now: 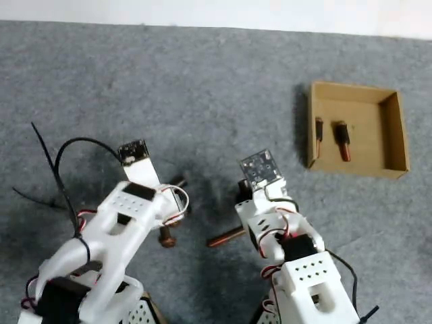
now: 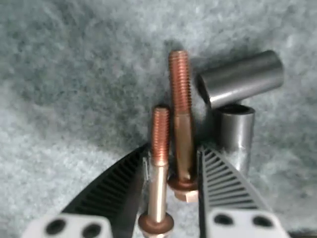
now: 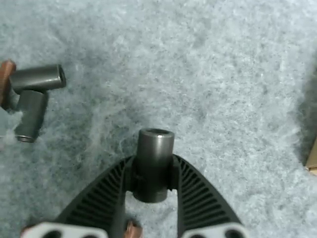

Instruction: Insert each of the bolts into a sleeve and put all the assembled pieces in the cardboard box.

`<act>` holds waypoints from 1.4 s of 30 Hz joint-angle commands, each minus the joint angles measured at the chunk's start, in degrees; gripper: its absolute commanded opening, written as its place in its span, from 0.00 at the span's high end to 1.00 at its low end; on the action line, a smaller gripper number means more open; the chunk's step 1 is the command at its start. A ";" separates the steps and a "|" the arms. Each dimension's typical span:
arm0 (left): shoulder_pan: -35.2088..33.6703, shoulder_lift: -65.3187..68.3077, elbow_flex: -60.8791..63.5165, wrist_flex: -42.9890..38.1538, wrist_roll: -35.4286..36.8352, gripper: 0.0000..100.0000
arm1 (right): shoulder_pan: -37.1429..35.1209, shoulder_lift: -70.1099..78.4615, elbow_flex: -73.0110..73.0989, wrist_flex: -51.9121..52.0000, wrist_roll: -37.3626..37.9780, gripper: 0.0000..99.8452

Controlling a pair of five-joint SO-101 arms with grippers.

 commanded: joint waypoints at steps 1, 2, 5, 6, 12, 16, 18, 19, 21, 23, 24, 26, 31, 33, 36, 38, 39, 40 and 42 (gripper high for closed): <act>1.19 4.09 -4.53 0.53 0.09 0.85 | 0.75 -1.19 -0.31 -1.63 -0.26 1.00; 1.19 4.44 -5.05 0.70 0.09 0.85 | 0.75 -1.19 -0.31 -1.63 -0.26 1.00; 1.10 2.95 -7.08 4.40 0.09 0.85 | 0.75 -1.19 -0.31 -1.63 -0.26 1.00; 1.10 2.15 -7.52 5.80 0.09 0.85 | 0.75 -1.19 -0.31 -1.63 -0.26 1.00; 1.10 0.84 -6.11 6.59 0.00 0.85 | 0.75 -1.19 -0.31 -1.63 -0.26 1.00; 1.10 1.01 -5.76 5.80 -0.18 0.85 | 0.75 -1.19 -0.31 -1.63 -0.26 1.00; 1.10 1.01 -4.79 5.19 -0.18 0.85 | 0.75 -1.19 -0.31 -1.63 -0.26 1.00; 1.10 1.01 -4.18 3.87 -0.18 0.85 | 0.75 -1.19 -0.31 -1.63 -0.26 1.00; 1.01 1.01 -2.77 1.85 -0.18 0.85 | 0.75 -1.19 -0.31 -1.63 -0.26 1.00; 1.01 1.01 -2.24 0.79 -0.18 0.89 | 0.75 -1.19 -0.31 -1.63 -0.26 1.00; 1.01 1.01 -2.15 0.62 -0.18 0.92 | 0.75 -1.19 -0.31 -1.63 -0.26 1.00; 0.31 1.01 -2.15 0.62 -0.26 0.98 | 0.75 -1.19 -0.31 -1.63 -0.26 1.00; -1.27 0.84 -2.42 0.62 -0.26 0.99 | 0.75 -1.19 -0.31 -1.63 -0.26 1.00; -1.27 0.48 -2.42 0.70 -0.26 0.99 | 0.75 -1.19 -0.31 -1.63 -0.26 1.00; -1.36 0.04 -2.77 0.88 -0.35 1.00 | 0.75 -1.19 -0.31 -1.63 -0.18 1.00; -1.36 -1.54 -2.77 0.97 -0.35 1.00 | 0.75 -1.19 -0.31 -1.63 -0.18 1.00; -1.36 -2.68 -2.68 0.97 -0.35 1.00 | 0.75 -1.19 -0.31 -1.63 -0.18 1.00; -1.36 -3.91 -2.59 1.05 -0.35 1.00 | 0.75 -1.19 -0.31 -1.63 -0.18 1.00; -1.45 -6.73 -1.10 0.97 -0.35 1.00 | 0.75 -1.19 -0.31 -1.63 -0.18 1.00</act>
